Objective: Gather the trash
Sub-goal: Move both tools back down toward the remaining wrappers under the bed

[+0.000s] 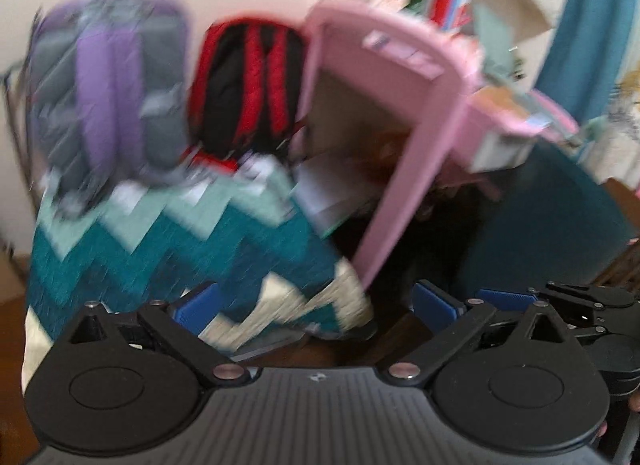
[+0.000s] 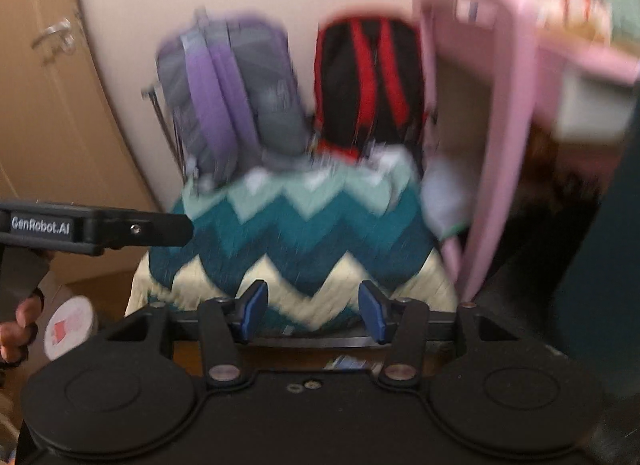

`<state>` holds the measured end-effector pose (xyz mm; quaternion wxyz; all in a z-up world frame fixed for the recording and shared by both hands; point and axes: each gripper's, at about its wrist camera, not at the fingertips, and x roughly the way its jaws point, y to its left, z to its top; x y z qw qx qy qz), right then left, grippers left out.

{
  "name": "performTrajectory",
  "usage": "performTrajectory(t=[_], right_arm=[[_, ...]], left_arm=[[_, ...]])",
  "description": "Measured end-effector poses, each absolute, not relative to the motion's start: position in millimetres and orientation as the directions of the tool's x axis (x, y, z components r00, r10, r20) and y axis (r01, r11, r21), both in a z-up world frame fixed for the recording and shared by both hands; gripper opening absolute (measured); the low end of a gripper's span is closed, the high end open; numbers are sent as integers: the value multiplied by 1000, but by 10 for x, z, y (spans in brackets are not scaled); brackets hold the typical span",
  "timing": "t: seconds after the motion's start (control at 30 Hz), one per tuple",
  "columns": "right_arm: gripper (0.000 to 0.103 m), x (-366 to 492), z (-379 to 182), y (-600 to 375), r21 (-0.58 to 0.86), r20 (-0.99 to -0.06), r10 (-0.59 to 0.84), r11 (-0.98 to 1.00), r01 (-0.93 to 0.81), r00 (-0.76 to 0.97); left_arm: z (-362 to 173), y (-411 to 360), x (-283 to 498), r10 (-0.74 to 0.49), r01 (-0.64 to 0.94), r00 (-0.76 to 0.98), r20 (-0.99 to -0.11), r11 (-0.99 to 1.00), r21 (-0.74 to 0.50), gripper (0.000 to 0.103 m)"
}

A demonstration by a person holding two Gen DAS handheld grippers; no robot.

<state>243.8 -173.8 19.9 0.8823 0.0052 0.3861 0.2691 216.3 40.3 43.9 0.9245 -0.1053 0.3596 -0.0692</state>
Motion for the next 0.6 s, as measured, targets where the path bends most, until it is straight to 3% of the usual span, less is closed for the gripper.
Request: performTrajectory(t=[0.33,0.6], right_arm=[[50,2970,-1379,-1301,346,-818,467,866,-361,336],[50,3346,-2575,-1086,282,-922,345,909,-308,174]], left_arm=[[-1265,952,2600,-85,-167,568,-818,962,-216,103],[-2540,1114,2968,-46,-256,400,-916,954,-159,103]])
